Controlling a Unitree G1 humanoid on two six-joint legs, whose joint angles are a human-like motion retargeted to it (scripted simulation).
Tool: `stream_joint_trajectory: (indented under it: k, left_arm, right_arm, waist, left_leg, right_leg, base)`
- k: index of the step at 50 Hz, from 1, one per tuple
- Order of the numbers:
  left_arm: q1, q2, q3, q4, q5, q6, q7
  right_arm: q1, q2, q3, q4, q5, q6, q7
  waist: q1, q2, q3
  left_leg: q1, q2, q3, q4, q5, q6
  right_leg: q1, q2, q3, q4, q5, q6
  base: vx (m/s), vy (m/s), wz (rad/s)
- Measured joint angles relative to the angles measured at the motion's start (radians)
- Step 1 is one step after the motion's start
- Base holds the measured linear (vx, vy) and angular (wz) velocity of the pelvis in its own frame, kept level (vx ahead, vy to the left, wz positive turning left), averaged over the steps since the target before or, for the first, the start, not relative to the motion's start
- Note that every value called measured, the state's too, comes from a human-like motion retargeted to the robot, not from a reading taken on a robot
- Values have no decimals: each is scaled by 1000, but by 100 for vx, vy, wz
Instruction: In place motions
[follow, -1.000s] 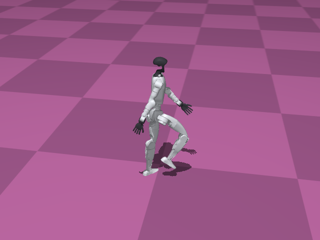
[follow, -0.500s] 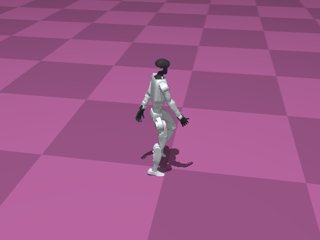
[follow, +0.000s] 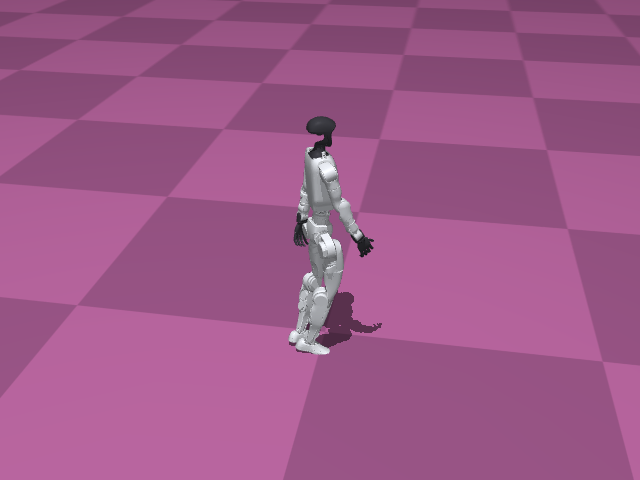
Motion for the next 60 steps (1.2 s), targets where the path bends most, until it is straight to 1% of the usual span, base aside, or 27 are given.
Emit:
stream_joint_trajectory:
  k: [2,3,5,7,8,10,12,16,19,22,25,27,28,30,35,37,38,40,42,43,45,47,48,49,52,55,60]
  left_arm:
    - [-71,8,-103,30,-1,-21,44]
    - [-111,10,-162,33,11,-24,62]
    - [-225,17,-280,20,36,-6,57]
    - [-318,13,-334,-57,62,-5,26]
    - [-358,4,-347,-98,60,-16,13]
    - [-444,-10,-346,-164,25,-30,-19]
    - [-519,-40,-282,-218,0,-37,-3]
    - [-603,-98,-264,-305,-84,-103,19]
    - [-651,-100,-261,-340,-121,-128,22]
    - [-661,-99,-244,-352,-111,-128,18]
    - [-628,-96,-248,-347,-113,-129,11]
    - [-589,-82,-243,-335,-103,-126,-5]
    - [-563,-84,-243,-322,-96,-121,-2]
    - [-510,-80,-234,-286,-69,-107,2]
    - [-361,-85,-195,-142,11,-63,12]
    - [-287,-82,-160,-83,60,-34,18]
    - [-248,-76,-148,-57,79,-19,22]
    - [-157,-56,-116,-23,110,13,30]
    - [-52,-32,-73,-20,117,29,24]
    - [-12,-21,-59,-22,107,32,15]
    - [44,0,-22,-6,84,10,15]
    - [87,26,11,9,59,-9,28]
    - [106,36,19,22,61,-6,31]
    - [119,42,27,44,80,7,34]
    - [167,53,53,71,154,78,57]
    - [217,73,57,71,157,74,41]
    - [229,46,127,71,130,62,13]
  right_arm:
    - [75,-19,-11,19,-18,5,-12]
    - [108,-28,-21,31,-27,12,-20]
    - [154,-45,-55,55,-39,19,-36]
    - [192,-64,-93,88,-31,17,-53]
    - [217,-75,-108,106,-26,13,-63]
    - [276,-98,-123,144,-23,18,-73]
    - [320,-120,-131,194,-32,41,-69]
    - [438,-155,-173,270,-34,75,-75]
    - [517,-171,-185,270,-26,109,-101]
    - [565,-180,-209,270,-11,125,-114]
    - [592,-174,-240,270,8,126,-108]
    - [571,-172,-253,270,17,133,-81]
    - [569,-168,-255,270,19,128,-75]
    - [532,-168,-251,270,21,125,-40]
    - [438,-149,-188,228,22,95,-37]
    - [385,-138,-150,226,35,90,-54]
    - [355,-127,-132,221,51,94,-65]
    - [290,-98,-98,187,92,103,-56]
    - [210,-66,-66,116,116,110,0]
    - [149,-49,-52,81,132,117,29]
    - [18,-23,-33,-5,159,116,46]
    - [-113,-21,9,-89,170,96,62]
    - [-174,-26,14,-117,156,88,77]
    - [-225,-28,-1,-138,131,81,76]
    - [-330,-41,-63,-178,93,57,40]
    - [-377,-56,-103,-186,153,30,26]
    - [-422,-63,-142,-169,186,19,28]
  waist:
    - [-56,38,-10]
    - [-95,59,-18]
    - [-94,90,11]
    - [-116,107,63]
    - [-142,116,70]
    - [-184,132,51]
    - [-252,162,57]
    - [-335,233,72]
    - [-381,255,94]
    - [-394,247,95]
    - [-379,237,83]
    - [-356,199,75]
    - [-346,204,64]
    - [-309,177,51]
    - [-235,155,34]
    - [-193,135,13]
    - [-173,123,8]
    - [-147,93,3]
    - [-89,41,-10]
    - [-94,23,-3]
    - [-103,3,72]
    - [-56,-19,149]
    - [-33,-29,172]
    - [-4,-33,192]
    - [112,-65,223]
    - [253,-116,219]
    - [340,-160,235]
  left_leg:
    - [49,-6,-43,-126,-41,58]
    - [44,0,-81,-158,-29,59]
    - [9,48,-91,-162,-9,44]
    - [7,61,-112,-171,-8,58]
    - [-3,58,-133,-178,-3,68]
    - [-53,46,-149,-178,7,87]
    - [-83,48,-177,-179,17,101]
    - [-112,103,-250,-183,36,104]
    - [-116,127,-269,-184,47,97]
    - [-108,126,-255,-187,47,90]
    - [-89,131,-228,-200,45,78]
    - [-56,97,-193,-213,42,80]
    - [-52,100,-184,-220,42,74]
    - [-26,75,-151,-230,38,70]
    - [18,49,-93,-241,23,52]
    - [26,27,-59,-229,5,46]
    - [28,19,-39,-212,-7,43]
    - [17,1,-32,-145,-11,40]
    - [-51,2,54,18,102,36]
    - [-125,22,61,158,205,33]
    - [-279,104,74,456,397,92]
    - [-417,176,86,710,377,161]
    - [-481,240,124,847,299,195]
    - [-559,260,119,947,261,207]
    - [-790,247,101,1138,199,208]
    - [-972,224,124,1211,158,159]
    - [-1077,201,181,1232,100,182]
  right_leg:
    - [-22,10,-55,86,-9,-8]
    - [-48,9,-103,143,26,-18]
    - [-179,-41,-92,405,177,-9]
    - [-343,-100,-42,687,301,-24]
    - [-455,-85,35,814,299,-28]
    - [-658,-169,49,1080,222,-83]
    - [-838,-202,87,1260,192,-82]
    - [-1076,-134,111,1393,161,0]
    - [-1120,-149,73,1389,150,-12]
    - [-1084,-159,73,1339,141,-19]
    - [-966,-145,66,1231,149,-13]
    - [-864,-139,86,1153,148,-13]
    - [-806,-123,77,1091,153,-12]
    - [-694,-90,106,979,161,-11]
    - [-356,25,172,537,221,27]
    - [-223,26,163,343,105,82]
    - [-158,20,117,252,26,68]
    - [-64,9,4,90,-46,2]
    - [-59,-23,71,41,-14,8]
    - [-79,-42,131,52,-12,20]
    - [-63,-71,136,57,-1,35]
    - [-24,-57,139,52,7,15]
    - [-18,-49,155,60,8,4]
    - [-9,-38,167,60,12,-8]
    - [12,-38,200,66,18,-36]
    - [7,-60,238,73,26,-53]
    - [4,-93,212,84,29,-86]
  base:
    - [27,-24,109]
    - [10,-21,95]
    - [-18,-14,17]
    - [-21,-15,32]
    - [-9,-13,61]
    - [-7,-4,43]
    - [-7,0,51]
    - [0,-9,61]
    - [1,-3,21]
    - [6,-1,-14]
    - [6,-1,-36]
    - [4,3,-53]
    - [3,7,-58]
    - [3,10,-74]
    - [-4,16,-51]
    - [-8,18,-52]
    - [-10,19,-35]
    - [-8,17,-44]
    - [-18,19,-84]
    - [-40,22,4]
    - [-44,22,31]
    - [-29,18,-65]
    - [-12,16,-68]
    - [-2,18,-53]
    - [6,13,-64]
    - [15,1,-93]
    - [7,4,-33]
